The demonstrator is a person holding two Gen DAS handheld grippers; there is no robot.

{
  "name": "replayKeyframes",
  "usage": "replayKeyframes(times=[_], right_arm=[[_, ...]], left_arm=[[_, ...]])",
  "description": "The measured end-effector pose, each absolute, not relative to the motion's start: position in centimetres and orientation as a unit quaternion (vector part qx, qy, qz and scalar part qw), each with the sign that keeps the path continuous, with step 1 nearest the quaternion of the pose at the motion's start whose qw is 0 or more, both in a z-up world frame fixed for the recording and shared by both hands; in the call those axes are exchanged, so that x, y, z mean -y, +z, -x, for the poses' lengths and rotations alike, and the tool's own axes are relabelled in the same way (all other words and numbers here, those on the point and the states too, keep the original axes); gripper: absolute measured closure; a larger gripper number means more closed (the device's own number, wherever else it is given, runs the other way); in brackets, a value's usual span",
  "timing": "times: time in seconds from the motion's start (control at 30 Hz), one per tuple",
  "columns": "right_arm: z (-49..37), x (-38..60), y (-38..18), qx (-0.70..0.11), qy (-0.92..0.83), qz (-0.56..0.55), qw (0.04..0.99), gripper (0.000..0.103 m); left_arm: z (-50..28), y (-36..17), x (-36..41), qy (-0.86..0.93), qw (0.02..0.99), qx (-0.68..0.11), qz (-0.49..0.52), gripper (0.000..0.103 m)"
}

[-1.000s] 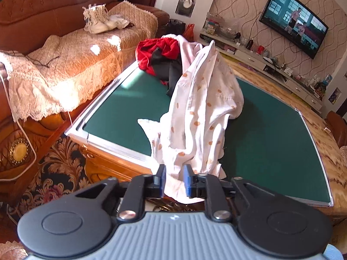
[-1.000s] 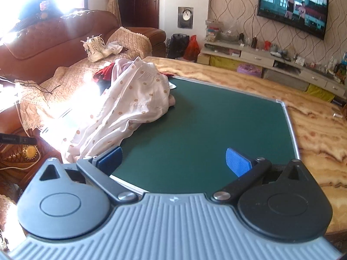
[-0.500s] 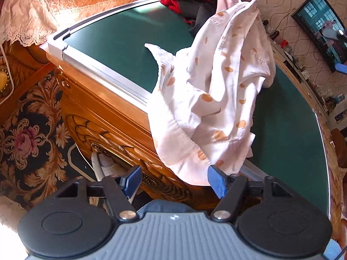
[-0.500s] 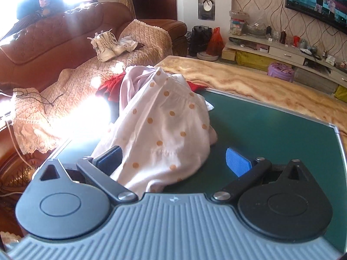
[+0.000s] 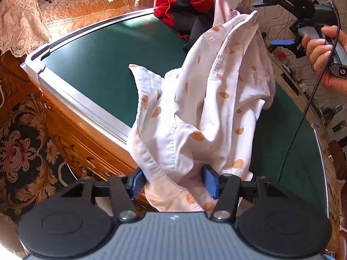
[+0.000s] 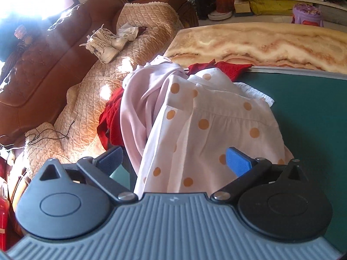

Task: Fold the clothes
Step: 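Grasp the shirt edge with the right gripper while the left gripper holds the shirt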

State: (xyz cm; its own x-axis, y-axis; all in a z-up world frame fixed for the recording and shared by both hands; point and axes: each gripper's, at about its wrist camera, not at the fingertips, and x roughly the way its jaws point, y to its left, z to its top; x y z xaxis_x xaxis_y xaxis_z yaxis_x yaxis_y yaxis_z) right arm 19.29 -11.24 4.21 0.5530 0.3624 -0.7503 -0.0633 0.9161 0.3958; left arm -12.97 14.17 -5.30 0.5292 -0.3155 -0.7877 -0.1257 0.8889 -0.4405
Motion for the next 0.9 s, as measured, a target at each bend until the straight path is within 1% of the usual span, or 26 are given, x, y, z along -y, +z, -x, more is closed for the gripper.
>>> replayKeyframes(times=[0.03, 0.07, 0.13, 0.2, 0.23, 0.27, 0.3, 0.43, 0.47, 0.5, 0.57, 0.63, 0.67, 0.73, 0.8, 0.9], right_arm=[[-19.4, 10.9, 4.2, -0.457, 0.124, -0.153, 0.868, 0.006], [-19.7, 10.5, 4.2, -0.457, 0.127, -0.145, 0.868, 0.017], [-20.2, 10.2, 4.0, -0.466, 0.130, -0.141, 0.864, 0.028], [-20.6, 10.0, 3.7, -0.473, 0.132, -0.145, 0.859, 0.031], [-20.8, 9.9, 3.6, -0.473, 0.133, -0.148, 0.858, 0.035], [-20.9, 9.9, 3.5, -0.473, 0.130, -0.151, 0.858, 0.036], [-21.2, 10.0, 3.4, -0.475, 0.126, -0.156, 0.857, 0.036], [-22.1, 9.8, 2.9, -0.484, 0.112, -0.162, 0.853, 0.037], [-22.3, 9.6, 2.7, -0.486, 0.109, -0.161, 0.852, 0.040], [-22.5, 9.5, 2.6, -0.488, 0.104, -0.156, 0.853, 0.046], [-22.6, 9.3, 2.2, -0.494, 0.089, -0.147, 0.852, 0.080], [-22.6, 9.4, 1.7, -0.498, 0.085, -0.147, 0.850, 0.092], [-22.4, 9.6, 1.6, -0.495, 0.084, -0.150, 0.852, 0.098], [-21.8, 10.3, 1.7, -0.485, 0.083, -0.160, 0.856, 0.100], [-20.8, 11.5, 2.1, -0.471, 0.088, -0.178, 0.860, 0.100], [-18.7, 14.1, 3.1, -0.447, 0.092, -0.206, 0.865, 0.100]], left_arm=[[13.0, -5.3, -14.1, -0.054, 0.845, -0.481, 0.229, 0.045], [13.1, -5.3, -14.1, -0.053, 0.846, -0.480, 0.227, 0.047], [13.2, -5.2, -14.0, -0.051, 0.847, -0.479, 0.224, 0.048], [13.4, -5.0, -13.8, -0.051, 0.850, -0.478, 0.218, 0.047], [13.5, -4.9, -13.7, -0.052, 0.851, -0.476, 0.215, 0.047], [13.5, -4.8, -13.6, -0.053, 0.853, -0.474, 0.213, 0.046], [13.6, -4.7, -13.5, -0.053, 0.854, -0.473, 0.211, 0.045], [13.3, -5.0, -13.5, -0.051, 0.850, -0.476, 0.217, 0.045], [13.3, -5.1, -13.5, -0.050, 0.850, -0.476, 0.218, 0.045], [13.3, -5.1, -13.4, -0.049, 0.851, -0.475, 0.217, 0.045], [13.2, -5.3, -13.4, -0.047, 0.851, -0.475, 0.220, 0.046], [13.2, -5.4, -13.6, -0.045, 0.850, -0.474, 0.226, 0.047], [13.2, -5.4, -13.7, -0.043, 0.849, -0.474, 0.230, 0.051], [13.4, -5.6, -14.2, -0.041, 0.847, -0.470, 0.243, 0.055], [13.6, -5.7, -14.9, -0.042, 0.843, -0.467, 0.263, 0.062], [13.8, -5.7, -15.5, -0.043, 0.839, -0.466, 0.277, 0.066]])
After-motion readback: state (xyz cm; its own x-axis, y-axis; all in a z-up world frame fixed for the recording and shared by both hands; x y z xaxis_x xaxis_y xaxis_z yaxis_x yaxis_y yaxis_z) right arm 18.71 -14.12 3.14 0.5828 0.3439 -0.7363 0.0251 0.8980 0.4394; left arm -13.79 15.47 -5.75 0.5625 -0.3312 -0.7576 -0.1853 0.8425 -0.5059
